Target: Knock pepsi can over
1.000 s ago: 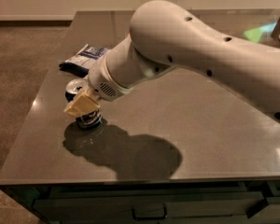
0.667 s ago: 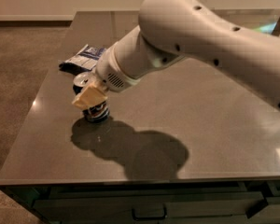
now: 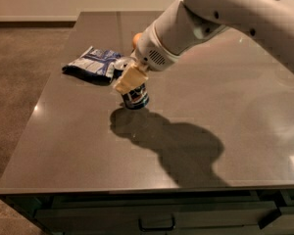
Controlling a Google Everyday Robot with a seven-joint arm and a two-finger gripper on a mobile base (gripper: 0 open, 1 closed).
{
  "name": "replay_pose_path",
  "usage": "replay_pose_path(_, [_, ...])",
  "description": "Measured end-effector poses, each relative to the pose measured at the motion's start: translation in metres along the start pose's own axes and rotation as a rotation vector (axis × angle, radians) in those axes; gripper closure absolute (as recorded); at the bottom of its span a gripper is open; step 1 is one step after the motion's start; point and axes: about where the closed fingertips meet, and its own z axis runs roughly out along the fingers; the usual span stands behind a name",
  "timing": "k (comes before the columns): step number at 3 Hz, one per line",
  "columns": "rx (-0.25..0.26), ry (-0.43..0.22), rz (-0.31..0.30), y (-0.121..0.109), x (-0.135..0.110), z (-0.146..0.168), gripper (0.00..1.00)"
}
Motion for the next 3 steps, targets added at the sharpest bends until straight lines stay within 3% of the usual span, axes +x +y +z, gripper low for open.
replay_pose_path(1, [0.023, 0.072, -0.020, -0.024, 0.025, -0.018, 1.00])
replay_pose_path(3, [0.075, 0.237, -0.097, -0.052, 0.066, -0.049, 1.00])
